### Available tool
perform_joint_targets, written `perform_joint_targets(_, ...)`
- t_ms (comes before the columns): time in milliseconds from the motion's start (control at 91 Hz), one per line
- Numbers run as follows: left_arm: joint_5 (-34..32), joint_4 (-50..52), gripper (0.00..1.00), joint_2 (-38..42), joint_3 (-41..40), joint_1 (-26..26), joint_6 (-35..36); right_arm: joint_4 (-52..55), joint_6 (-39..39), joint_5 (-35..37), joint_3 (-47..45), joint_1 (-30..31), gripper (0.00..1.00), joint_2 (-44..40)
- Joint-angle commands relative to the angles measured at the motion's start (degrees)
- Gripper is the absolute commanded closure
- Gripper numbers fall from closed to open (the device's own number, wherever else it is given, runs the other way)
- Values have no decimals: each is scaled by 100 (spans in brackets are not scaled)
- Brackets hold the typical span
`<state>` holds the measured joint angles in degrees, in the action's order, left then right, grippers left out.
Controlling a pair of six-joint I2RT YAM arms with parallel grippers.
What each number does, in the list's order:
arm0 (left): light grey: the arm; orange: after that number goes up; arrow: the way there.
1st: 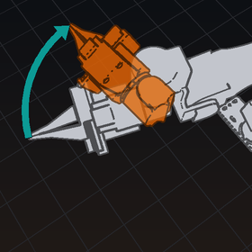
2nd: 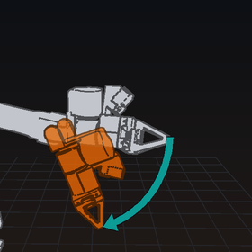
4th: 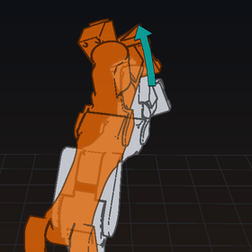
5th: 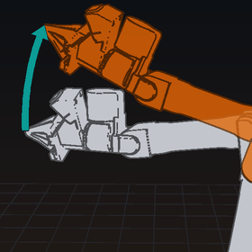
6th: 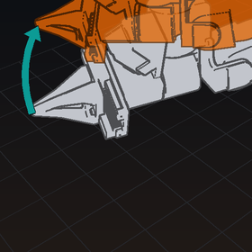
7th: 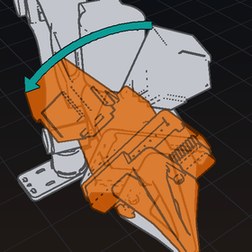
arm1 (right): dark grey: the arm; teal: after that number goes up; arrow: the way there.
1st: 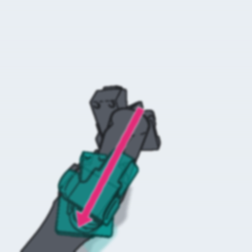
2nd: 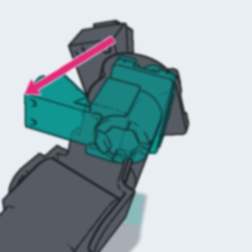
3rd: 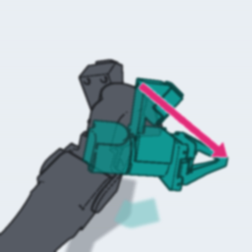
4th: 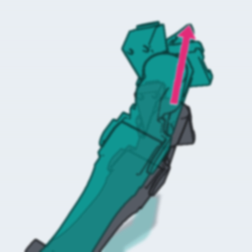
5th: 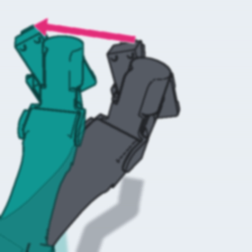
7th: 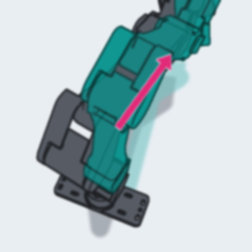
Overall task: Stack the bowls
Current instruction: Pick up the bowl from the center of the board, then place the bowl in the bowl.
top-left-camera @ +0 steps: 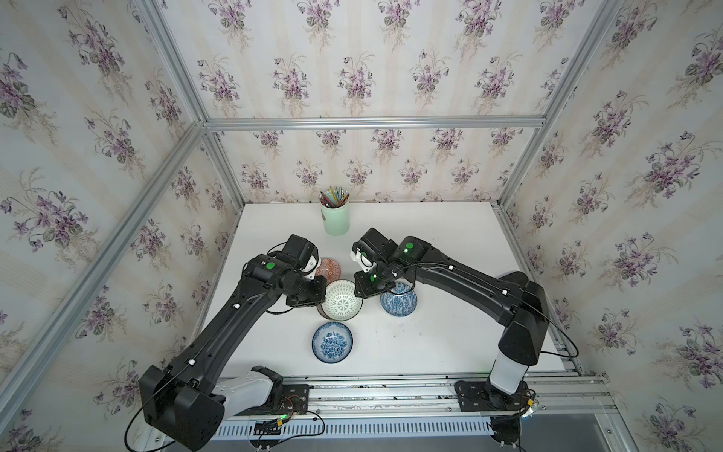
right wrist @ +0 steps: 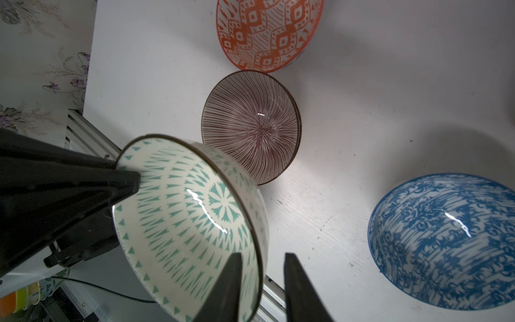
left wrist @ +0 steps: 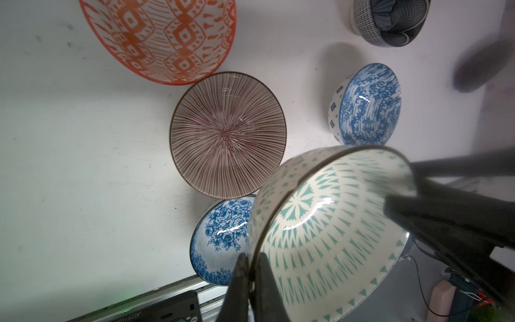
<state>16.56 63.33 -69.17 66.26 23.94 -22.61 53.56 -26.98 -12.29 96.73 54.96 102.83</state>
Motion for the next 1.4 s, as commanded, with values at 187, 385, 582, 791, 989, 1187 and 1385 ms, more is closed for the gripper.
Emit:
perform_joint_targets(187,-503,146,100,-249,46,-70,90,238,199,593,502,-137,36,-108)
perform_joint_targets(385,-517,3,100,-518,49,-260,97,-211,368,724,-19,-390,35,-726)
perform_joint_targets(582,-321,-241,100,-731,42,-439,68,-418,394,636,-715,-554,35,-1048)
perform_joint_targets(791,-167,-570,100,-960,-31,-542,5,-623,353,590,-1052,-582,38,-1270)
perform_joint_targets(989,-16,-892,100,-1102,-244,-649,-56,-717,335,474,-1212,-597,39,-1390)
perform_joint_targets(1187,113,-1063,100,-1149,-413,-845,-35,-805,341,491,-1400,-614,39,-1531)
perform_joint_targets(1385,213,-1189,100,-1148,-490,-865,-72,-819,339,465,-1486,-627,39,-1567)
